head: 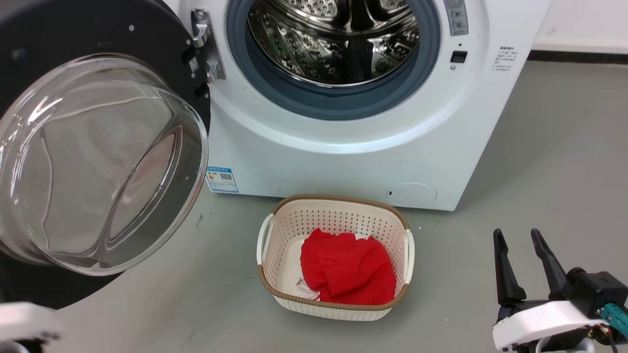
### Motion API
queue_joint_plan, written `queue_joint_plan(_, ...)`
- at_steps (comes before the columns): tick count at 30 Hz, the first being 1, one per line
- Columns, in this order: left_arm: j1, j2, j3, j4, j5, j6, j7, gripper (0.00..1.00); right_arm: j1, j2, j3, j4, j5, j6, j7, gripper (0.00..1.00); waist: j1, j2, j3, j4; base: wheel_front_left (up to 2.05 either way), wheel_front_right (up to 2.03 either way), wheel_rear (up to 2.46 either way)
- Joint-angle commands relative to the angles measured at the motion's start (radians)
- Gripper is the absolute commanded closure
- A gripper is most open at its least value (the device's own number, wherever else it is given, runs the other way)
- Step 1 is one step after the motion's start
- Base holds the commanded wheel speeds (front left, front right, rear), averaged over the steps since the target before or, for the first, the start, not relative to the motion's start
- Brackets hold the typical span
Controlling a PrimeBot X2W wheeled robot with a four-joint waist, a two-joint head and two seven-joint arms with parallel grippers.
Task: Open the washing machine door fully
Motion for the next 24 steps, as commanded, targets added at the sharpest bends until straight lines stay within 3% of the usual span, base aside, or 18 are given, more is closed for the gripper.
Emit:
queue_joint_plan(1,0.041,-0.042,-0.009,-0.038,0.008,0.008,-0.006,1.00,0.010,0.002,0.000,-0.006,0.000,0.000,0.000,0.00,0.0000,-0.0001,-0.011,-0.002,0.00,0.00,0.00)
queue_joint_plan(2,0.059,-0.062,-0.014,-0.058,0.012,0.012,-0.006,1.00,0.014,0.002,0.000,-0.008,-0.001,0.000,0.001,0.00,0.0000,-0.0001,-0.015,-0.001,0.00,0.00,0.00)
queue_joint_plan(3,0.073,-0.076,-0.019,-0.079,0.016,0.010,-0.007,0.94,0.018,0.002,0.001,-0.010,-0.004,0.000,0.004,0.00,0.0000,-0.0001,-0.018,0.000,0.00,0.00,0.00)
queue_joint_plan(4,0.087,-0.095,-0.025,-0.099,0.021,0.010,-0.007,0.69,0.021,0.002,0.002,-0.012,-0.006,0.000,0.006,0.00,0.0000,-0.0001,-0.020,0.000,0.00,0.00,0.00)
queue_joint_plan(5,0.100,-0.118,-0.033,-0.117,0.025,0.012,-0.007,0.19,0.023,0.002,0.002,-0.014,-0.007,0.000,0.005,0.00,0.0000,-0.0001,-0.022,0.002,0.00,0.00,0.00)
queue_joint_plan(6,0.114,-0.137,-0.042,-0.134,0.034,0.014,-0.006,0.00,0.025,0.002,0.003,-0.015,-0.008,0.000,0.006,0.00,0.0000,-0.0001,-0.025,0.003,0.00,0.00,0.00)
queue_joint_plan(13,0.149,-0.226,-0.113,-0.221,0.114,0.000,-0.005,0.00,0.024,0.002,0.010,-0.021,-0.013,0.000,0.016,0.00,0.0000,-0.0001,-0.040,0.005,0.00,0.00,0.00)
queue_joint_plan(24,0.065,-0.271,-0.267,-0.185,0.245,-0.073,-0.005,0.00,0.014,0.002,0.029,-0.040,-0.032,0.000,0.025,0.00,0.0000,-0.0001,-0.054,-0.070,0.00,0.00,0.00)
